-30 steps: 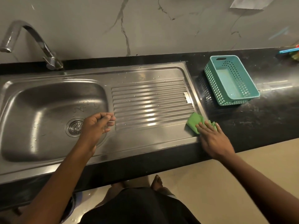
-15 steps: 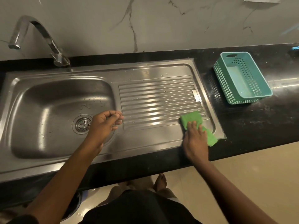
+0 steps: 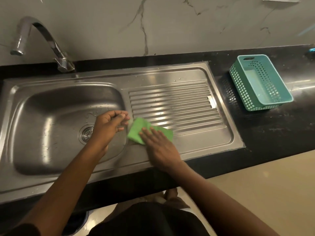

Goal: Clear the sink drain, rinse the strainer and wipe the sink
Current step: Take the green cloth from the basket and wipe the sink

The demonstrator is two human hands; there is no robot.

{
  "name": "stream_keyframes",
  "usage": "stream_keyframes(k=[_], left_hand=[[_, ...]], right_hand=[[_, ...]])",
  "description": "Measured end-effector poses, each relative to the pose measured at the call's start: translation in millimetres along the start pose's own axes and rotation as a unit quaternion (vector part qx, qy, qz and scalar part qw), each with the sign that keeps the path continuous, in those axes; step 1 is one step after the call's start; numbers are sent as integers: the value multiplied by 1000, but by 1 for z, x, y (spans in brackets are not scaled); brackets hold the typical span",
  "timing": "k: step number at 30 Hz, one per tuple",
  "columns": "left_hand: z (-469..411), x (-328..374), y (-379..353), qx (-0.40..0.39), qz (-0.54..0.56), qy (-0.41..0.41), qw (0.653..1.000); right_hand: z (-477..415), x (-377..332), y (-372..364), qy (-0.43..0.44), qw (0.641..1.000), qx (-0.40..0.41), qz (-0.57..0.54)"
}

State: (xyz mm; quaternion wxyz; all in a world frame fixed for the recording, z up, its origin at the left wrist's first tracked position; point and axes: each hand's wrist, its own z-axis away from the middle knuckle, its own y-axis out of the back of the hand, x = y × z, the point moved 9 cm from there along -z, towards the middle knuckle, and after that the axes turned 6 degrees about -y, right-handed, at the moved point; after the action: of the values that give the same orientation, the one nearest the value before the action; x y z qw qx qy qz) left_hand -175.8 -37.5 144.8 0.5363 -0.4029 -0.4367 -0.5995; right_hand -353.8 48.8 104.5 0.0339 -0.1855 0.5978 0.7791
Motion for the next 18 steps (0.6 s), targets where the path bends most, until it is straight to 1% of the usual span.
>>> stream_keyframes(k=[2, 4, 7, 9, 11, 13, 14, 16, 18], left_hand=[[-2, -3, 5, -3, -7, 2, 1000], [-2, -8, 9, -8, -14, 9, 1000], [-1, -13, 11, -8, -14, 17, 1000], [0, -15, 13, -1, -11, 19, 1000], [2, -15, 15, 7, -12, 18, 1000], [4, -14, 16, 11, -14, 19, 1000], [4, -13, 16, 15, -12, 20, 1000], [5, -12, 15, 20, -10, 22, 999], [6, -8, 11, 23, -8, 20, 1000]], right_hand=[[13, 53, 19, -76, 997, 32, -9], [25, 104, 40, -158, 986, 48, -7], [39, 169, 67, -238, 970, 57, -4], [45, 209, 79, -299, 952, 54, -21], [42, 230, 82, -363, 929, 61, -46], [33, 213, 76, -404, 909, 86, -51], [28, 193, 69, -403, 909, 96, -46], [16, 131, 43, -351, 931, 85, -44], [3, 61, 13, -277, 957, 46, -70]])
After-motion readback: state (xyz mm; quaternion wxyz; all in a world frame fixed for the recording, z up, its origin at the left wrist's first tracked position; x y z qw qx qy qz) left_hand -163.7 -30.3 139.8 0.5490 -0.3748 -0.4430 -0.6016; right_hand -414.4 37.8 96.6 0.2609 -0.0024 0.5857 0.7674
